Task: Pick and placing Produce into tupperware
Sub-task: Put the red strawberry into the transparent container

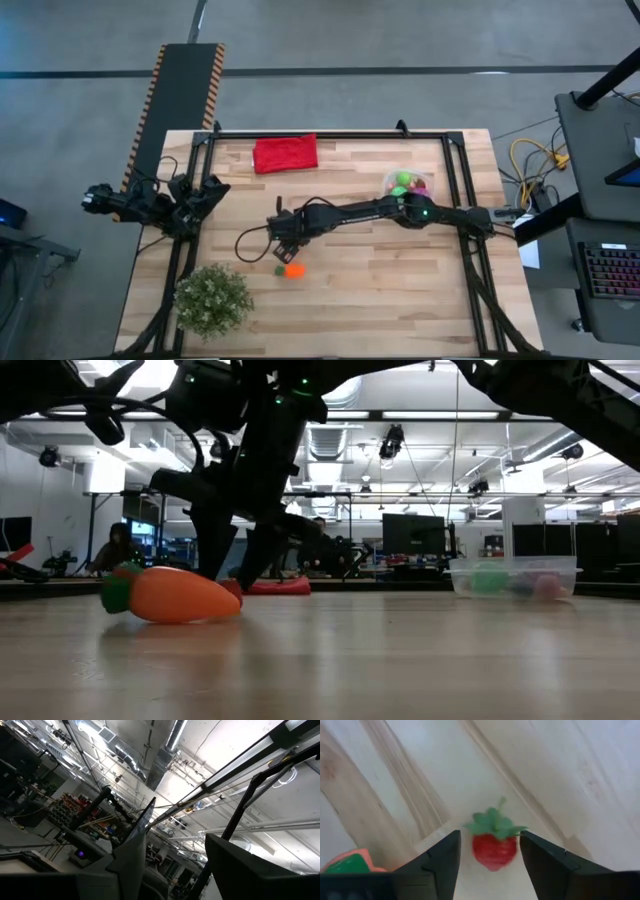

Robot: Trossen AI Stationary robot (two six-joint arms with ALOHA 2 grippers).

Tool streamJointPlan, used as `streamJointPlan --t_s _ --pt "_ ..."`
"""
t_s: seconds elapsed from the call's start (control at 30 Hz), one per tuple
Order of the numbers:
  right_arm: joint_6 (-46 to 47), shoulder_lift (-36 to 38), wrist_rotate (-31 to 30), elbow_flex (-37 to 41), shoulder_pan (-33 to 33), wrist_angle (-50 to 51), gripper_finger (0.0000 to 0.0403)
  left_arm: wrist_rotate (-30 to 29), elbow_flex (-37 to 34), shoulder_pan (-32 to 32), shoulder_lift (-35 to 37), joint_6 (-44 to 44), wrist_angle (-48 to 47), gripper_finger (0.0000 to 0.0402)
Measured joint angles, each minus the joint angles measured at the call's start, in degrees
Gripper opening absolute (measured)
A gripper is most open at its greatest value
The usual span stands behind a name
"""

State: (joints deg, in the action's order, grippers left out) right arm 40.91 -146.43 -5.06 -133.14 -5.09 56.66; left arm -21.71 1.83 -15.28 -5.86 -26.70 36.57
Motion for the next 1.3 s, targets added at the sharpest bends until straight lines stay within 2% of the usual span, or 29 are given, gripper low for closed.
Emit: streamJointPlan --t_s 0.3,0.7,0.97,1.3 --pt "-1.65 0.01 -0.94 1.24 0.14 -0.44 0.0178 -0.27 0.00 0.01 -0.10 0.02 0.01 0.0192" --pt "-1.68 0.02 -1.03 2.88 0.14 -0.37 0.0172 -0.49 0.00 -0.01 -0.16 0.04 0.01 0.0192" --pt "-1.77 0.02 -0.99 2.64 0.16 -0.46 0.0122 -1.23 0.00 0.01 -0.23 0.04 0.01 0.0192" --pt "-1.21 0.02 0.92 2.29 0.23 -0.34 0.0134 -1.19 0.00 0.00 -0.23 0.03 0.01 0.0192"
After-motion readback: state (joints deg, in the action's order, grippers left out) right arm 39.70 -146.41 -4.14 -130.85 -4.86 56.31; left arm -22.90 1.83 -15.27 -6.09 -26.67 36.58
